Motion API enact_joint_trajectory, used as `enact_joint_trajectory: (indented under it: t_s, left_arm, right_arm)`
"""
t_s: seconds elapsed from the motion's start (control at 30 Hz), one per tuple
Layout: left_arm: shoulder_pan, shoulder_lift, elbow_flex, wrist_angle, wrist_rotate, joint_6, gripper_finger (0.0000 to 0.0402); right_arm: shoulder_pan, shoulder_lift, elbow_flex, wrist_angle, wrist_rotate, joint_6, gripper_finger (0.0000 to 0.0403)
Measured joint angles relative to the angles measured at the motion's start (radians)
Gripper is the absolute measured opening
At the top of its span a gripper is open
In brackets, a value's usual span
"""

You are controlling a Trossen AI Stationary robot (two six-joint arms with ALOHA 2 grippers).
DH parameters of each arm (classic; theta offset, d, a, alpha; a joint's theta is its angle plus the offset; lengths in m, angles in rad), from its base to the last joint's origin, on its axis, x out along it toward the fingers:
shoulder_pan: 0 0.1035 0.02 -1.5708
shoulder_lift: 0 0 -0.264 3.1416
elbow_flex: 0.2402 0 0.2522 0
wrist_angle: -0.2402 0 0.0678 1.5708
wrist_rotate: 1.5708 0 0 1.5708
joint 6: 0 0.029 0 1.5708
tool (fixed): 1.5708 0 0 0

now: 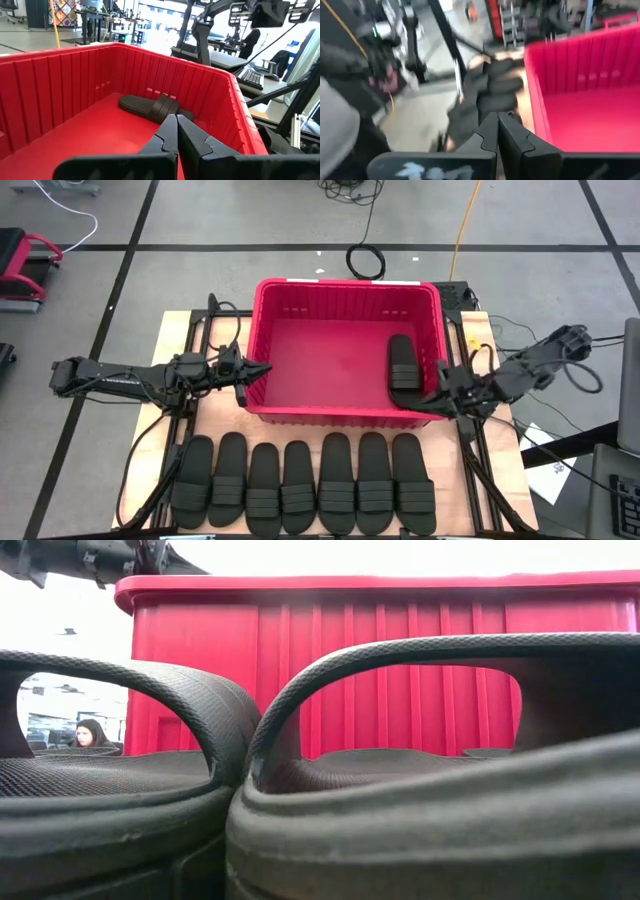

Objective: Pick and place slides into bin
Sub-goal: Put the black slide into the red bin

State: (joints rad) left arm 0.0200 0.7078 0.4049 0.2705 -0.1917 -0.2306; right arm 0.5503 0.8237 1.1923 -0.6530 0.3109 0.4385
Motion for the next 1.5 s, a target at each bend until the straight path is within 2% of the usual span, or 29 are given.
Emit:
enact_joint_trajectory:
  t_s: [0.07,0.17,0.37,0.57,0.8,0.97,1.13,1.3,1.4,1.5]
  left_arm:
    - [0.000,0.000,0.000,0.012,-0.001,0.000,0.0001]
    - [0.000,0.000,0.000,0.031,-0.019,0.000,0.0001]
    - [0.000,0.000,0.000,0.089,-0.064,0.000,0.0001]
    - [0.001,0.000,0.000,0.178,-0.104,0.000,0.0001]
    - [0.002,0.000,0.000,0.238,-0.128,-0.002,0.0001]
    - [0.002,0.000,0.000,0.234,-0.128,-0.002,0.0001]
    - [0.002,0.000,0.000,0.234,-0.125,-0.014,0.0001]
    - [0.002,0.000,0.000,0.229,-0.124,-0.013,0.0001]
    - [0.002,0.000,0.000,0.225,-0.124,-0.011,0.0001]
    - [0.002,0.000,0.000,0.220,-0.123,-0.010,0.0001]
  right_arm:
    - [0.014,0.026,0.062,-0.134,-0.019,0.002,0.0000]
    - [0.021,0.055,0.110,-0.301,-0.108,-0.004,0.0000]
    - [0.021,0.062,0.085,-0.469,-0.332,0.008,0.0000]
    - [0.021,0.056,0.015,-0.413,-0.490,0.018,0.0000]
    - [0.021,0.057,-0.145,-0.300,-0.680,0.048,0.0001]
    - [0.021,0.052,-0.254,-0.223,-0.692,0.102,0.0036]
    - [0.019,0.058,-0.350,0.037,-0.615,0.168,0.0114]
    - [0.014,0.100,-0.374,0.091,-0.597,0.211,0.0189]
    - [0.050,0.151,-0.381,0.042,-0.576,0.232,0.0205]
    - [0.077,0.188,-0.379,0.092,-0.544,0.235,0.0204]
